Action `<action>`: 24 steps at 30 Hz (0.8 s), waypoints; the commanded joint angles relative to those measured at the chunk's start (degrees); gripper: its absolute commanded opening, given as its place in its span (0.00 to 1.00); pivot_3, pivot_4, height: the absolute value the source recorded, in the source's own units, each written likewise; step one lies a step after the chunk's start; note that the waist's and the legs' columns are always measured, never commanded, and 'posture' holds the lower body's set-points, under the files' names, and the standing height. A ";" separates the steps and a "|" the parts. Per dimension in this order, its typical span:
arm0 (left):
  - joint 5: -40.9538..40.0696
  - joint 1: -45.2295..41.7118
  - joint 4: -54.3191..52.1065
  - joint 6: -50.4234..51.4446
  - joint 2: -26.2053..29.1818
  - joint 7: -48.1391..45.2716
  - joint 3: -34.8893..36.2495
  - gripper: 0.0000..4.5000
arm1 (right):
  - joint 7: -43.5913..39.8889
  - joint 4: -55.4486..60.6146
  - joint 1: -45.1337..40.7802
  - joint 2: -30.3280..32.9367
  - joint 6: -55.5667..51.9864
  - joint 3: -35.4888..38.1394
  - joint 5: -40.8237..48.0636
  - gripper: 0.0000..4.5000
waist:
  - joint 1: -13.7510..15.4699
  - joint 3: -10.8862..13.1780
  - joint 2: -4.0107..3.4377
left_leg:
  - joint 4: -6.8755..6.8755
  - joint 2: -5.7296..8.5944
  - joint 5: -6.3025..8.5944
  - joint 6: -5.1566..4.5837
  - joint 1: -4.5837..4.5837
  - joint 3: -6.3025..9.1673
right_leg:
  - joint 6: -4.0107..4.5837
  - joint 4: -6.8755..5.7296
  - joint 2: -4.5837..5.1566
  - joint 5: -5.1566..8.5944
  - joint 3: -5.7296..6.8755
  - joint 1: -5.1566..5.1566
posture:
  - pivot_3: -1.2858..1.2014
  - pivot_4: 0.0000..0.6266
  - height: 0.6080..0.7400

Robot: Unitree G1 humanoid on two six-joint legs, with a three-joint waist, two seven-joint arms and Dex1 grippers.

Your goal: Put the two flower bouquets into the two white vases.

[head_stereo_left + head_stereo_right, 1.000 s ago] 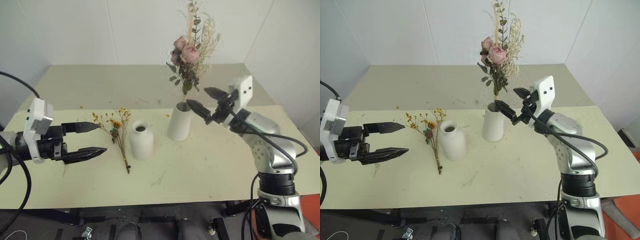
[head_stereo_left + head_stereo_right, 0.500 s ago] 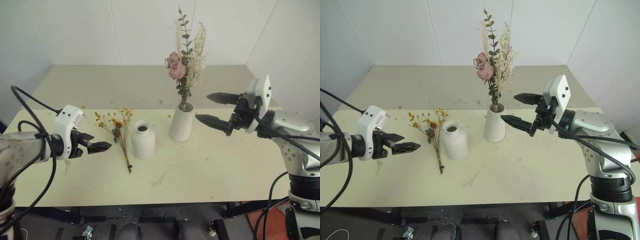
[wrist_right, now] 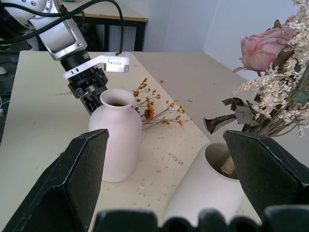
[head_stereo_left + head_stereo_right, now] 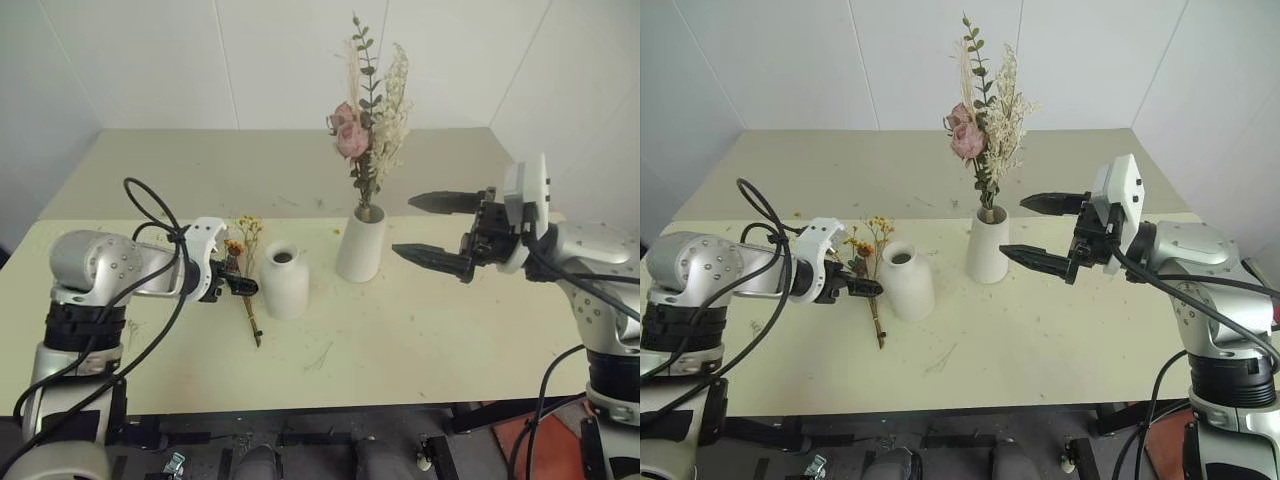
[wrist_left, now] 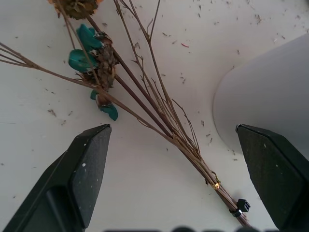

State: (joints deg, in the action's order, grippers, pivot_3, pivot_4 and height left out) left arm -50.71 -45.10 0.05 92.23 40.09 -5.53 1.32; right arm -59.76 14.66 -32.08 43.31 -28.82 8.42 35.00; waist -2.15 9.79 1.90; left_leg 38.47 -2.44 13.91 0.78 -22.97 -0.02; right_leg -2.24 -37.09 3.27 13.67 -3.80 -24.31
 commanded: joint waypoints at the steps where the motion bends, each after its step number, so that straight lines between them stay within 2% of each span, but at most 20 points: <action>1: -1.03 -1.53 0.21 0.27 -0.95 3.10 -1.77 1.00 | 0.37 2.83 0.34 0.43 1.64 2.55 1.31 1.00 | 0.10 0.00 0.00 | 0.00 0.01 0.00 0.01 0.00 0.00 | 0.00 -0.01 0.01 0.00 0.00 0.00 | 0.52 0.24 1.00; 10: 0.09 -2.28 3.02 0.27 -3.52 7.33 -5.12 1.00 | 0.48 3.76 1.17 0.42 1.95 2.96 1.52 1.00 | 0.47 0.00 0.00 | 0.01 0.06 -0.01 0.01 0.03 0.02 | -0.01 -0.01 0.03 0.00 0.00 0.04 | 0.52 0.24 1.00; 14: -0.24 -1.40 2.62 0.27 -3.79 8.16 -5.21 0.81 | 0.44 3.74 0.86 0.29 1.81 2.99 1.73 1.00 | 0.82 0.00 0.00 | 0.01 0.07 -0.01 0.01 0.06 0.02 | -0.01 -0.01 0.03 0.00 0.00 0.06 | 0.52 0.24 1.00; 24: -1.06 0.07 2.27 0.27 0.71 8.36 -3.82 0.11 | 0.63 3.96 0.49 0.11 1.34 2.70 2.96 1.00 | 1.06 0.00 0.00 | 0.01 0.07 -0.01 0.01 0.06 0.02 | -0.01 -0.01 0.03 0.00 0.00 0.05 | 0.52 0.24 1.00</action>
State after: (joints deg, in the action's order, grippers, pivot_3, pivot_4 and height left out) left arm -51.57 -45.34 2.98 92.22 39.60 2.80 -3.33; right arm -59.48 16.93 -30.61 43.29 -28.16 9.64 36.76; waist -1.09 9.79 1.90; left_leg 38.48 -2.37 13.90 0.79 -22.91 0.01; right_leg -2.25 -37.10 3.30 13.67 -3.81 -24.26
